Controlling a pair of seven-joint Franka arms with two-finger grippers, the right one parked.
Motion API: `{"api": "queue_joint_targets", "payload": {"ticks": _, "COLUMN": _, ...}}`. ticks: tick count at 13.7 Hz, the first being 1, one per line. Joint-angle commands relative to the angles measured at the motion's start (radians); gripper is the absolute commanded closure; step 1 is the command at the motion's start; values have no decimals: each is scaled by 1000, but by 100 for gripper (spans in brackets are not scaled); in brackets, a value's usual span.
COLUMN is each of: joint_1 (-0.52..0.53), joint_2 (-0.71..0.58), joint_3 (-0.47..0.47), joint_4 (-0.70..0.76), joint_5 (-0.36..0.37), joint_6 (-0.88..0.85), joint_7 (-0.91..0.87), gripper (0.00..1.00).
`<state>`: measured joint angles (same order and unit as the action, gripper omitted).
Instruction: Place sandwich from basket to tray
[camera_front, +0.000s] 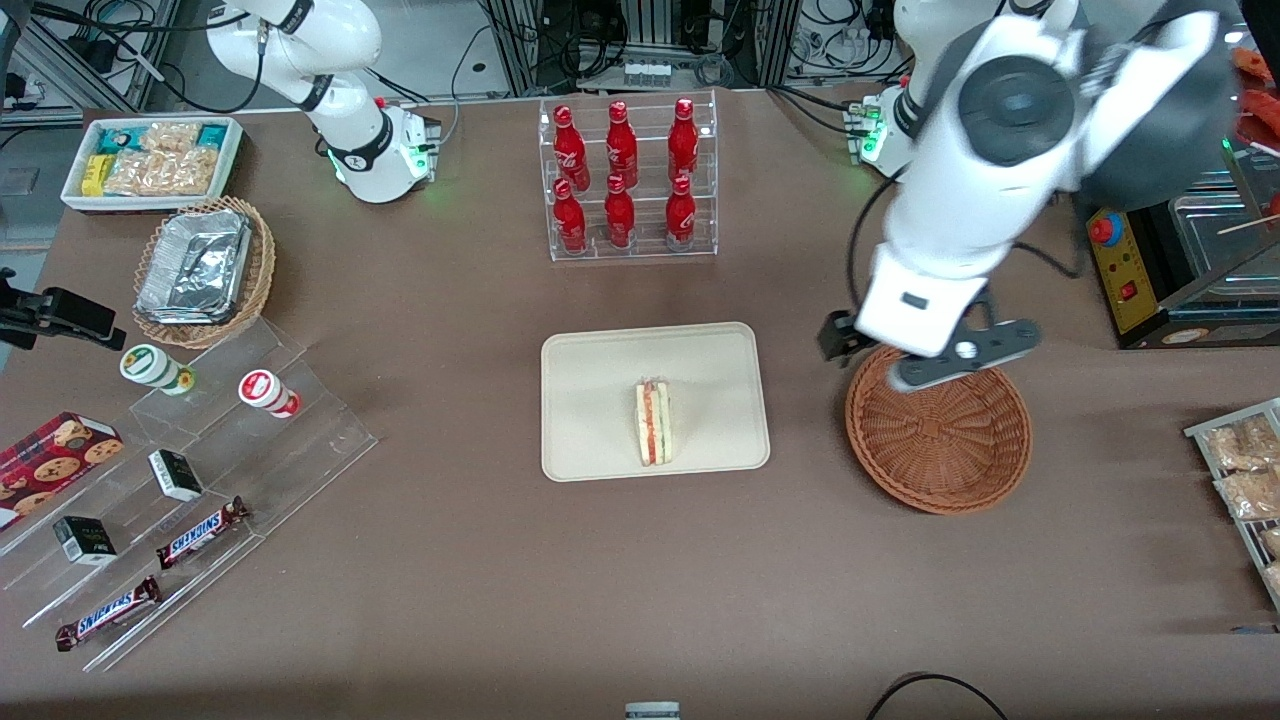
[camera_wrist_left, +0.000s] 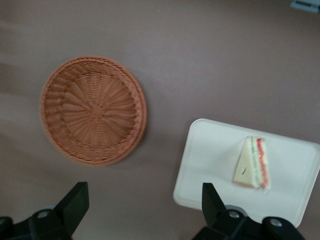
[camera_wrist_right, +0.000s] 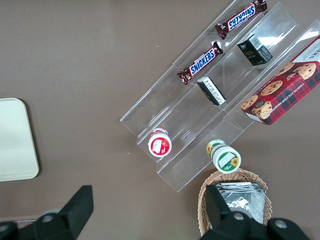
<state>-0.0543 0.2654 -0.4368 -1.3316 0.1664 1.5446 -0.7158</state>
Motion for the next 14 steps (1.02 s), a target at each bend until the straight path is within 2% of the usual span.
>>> {"api": "queue_joint_targets", "payload": {"ticks": 1, "joint_1": 40, "joint_2": -75, "joint_3": 62, "joint_4": -31, "joint_5": -47, "joint_6": -70, "joint_7": 189, "gripper": 0}}
{"api": "queue_joint_targets", "payload": {"ticks": 4, "joint_1": 37, "joint_2": -132, "joint_3": 206, "joint_4": -38, "joint_5": -135, "joint_6": -116, "joint_7": 401, "gripper": 0}}
{"api": "queue_joint_targets", "payload": {"ticks": 8, "joint_1": 13, "joint_2": -190, "joint_3": 369, "joint_4": -58, "joint_5": -177, "joint_6": -167, "joint_7": 637, "gripper": 0}}
{"api": "queue_joint_targets", "payload": {"ticks": 11, "joint_1": 5, "joint_2": -210, "joint_3": 433, "joint_4": -80, "joint_5": -179, "joint_6": -172, "joint_7": 659, "gripper": 0}}
{"api": "queue_joint_targets", "payload": {"ticks": 14, "joint_1": 8, "joint_2": -206, "joint_3": 466, "joint_4": -81, "joint_5": -182, "joint_6": -169, "joint_7": 756, "gripper": 0}}
